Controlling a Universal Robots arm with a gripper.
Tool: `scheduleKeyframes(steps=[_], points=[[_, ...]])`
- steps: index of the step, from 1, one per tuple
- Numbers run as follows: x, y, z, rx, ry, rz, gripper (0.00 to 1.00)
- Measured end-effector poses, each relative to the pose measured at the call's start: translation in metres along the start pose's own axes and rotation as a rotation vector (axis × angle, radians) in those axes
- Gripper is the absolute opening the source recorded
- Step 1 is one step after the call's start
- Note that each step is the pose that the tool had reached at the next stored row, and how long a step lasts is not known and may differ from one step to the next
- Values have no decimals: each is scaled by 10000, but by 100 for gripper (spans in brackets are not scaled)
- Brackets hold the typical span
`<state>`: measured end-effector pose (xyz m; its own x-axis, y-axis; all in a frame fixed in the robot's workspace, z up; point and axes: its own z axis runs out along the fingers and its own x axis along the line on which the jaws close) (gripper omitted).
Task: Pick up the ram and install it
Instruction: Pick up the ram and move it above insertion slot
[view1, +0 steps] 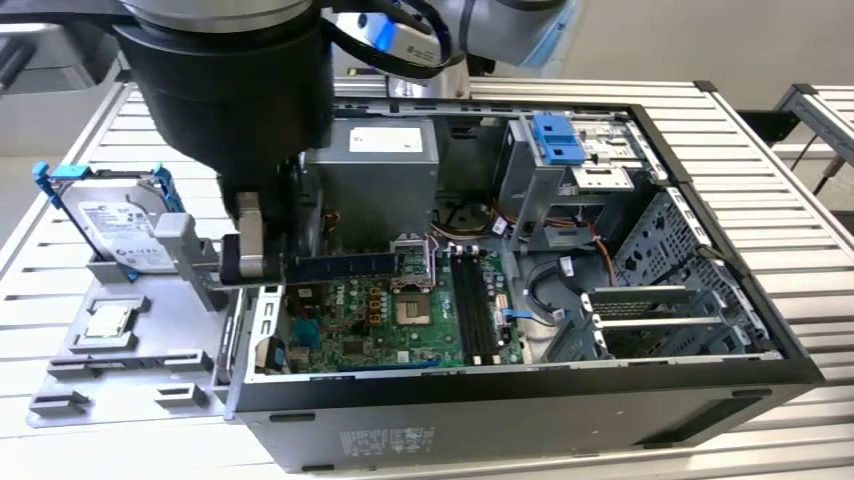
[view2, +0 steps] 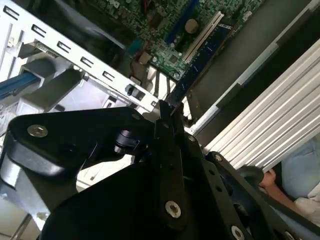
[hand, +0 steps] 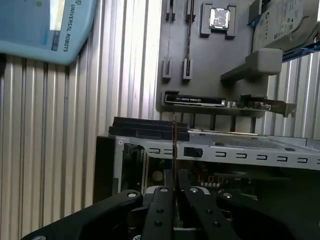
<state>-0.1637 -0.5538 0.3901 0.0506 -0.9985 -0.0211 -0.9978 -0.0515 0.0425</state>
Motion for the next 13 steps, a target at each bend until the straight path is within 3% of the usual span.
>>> scheduleKeyframes(steps=[13], points=[[30,-587,-26,-18,4,-95,0]])
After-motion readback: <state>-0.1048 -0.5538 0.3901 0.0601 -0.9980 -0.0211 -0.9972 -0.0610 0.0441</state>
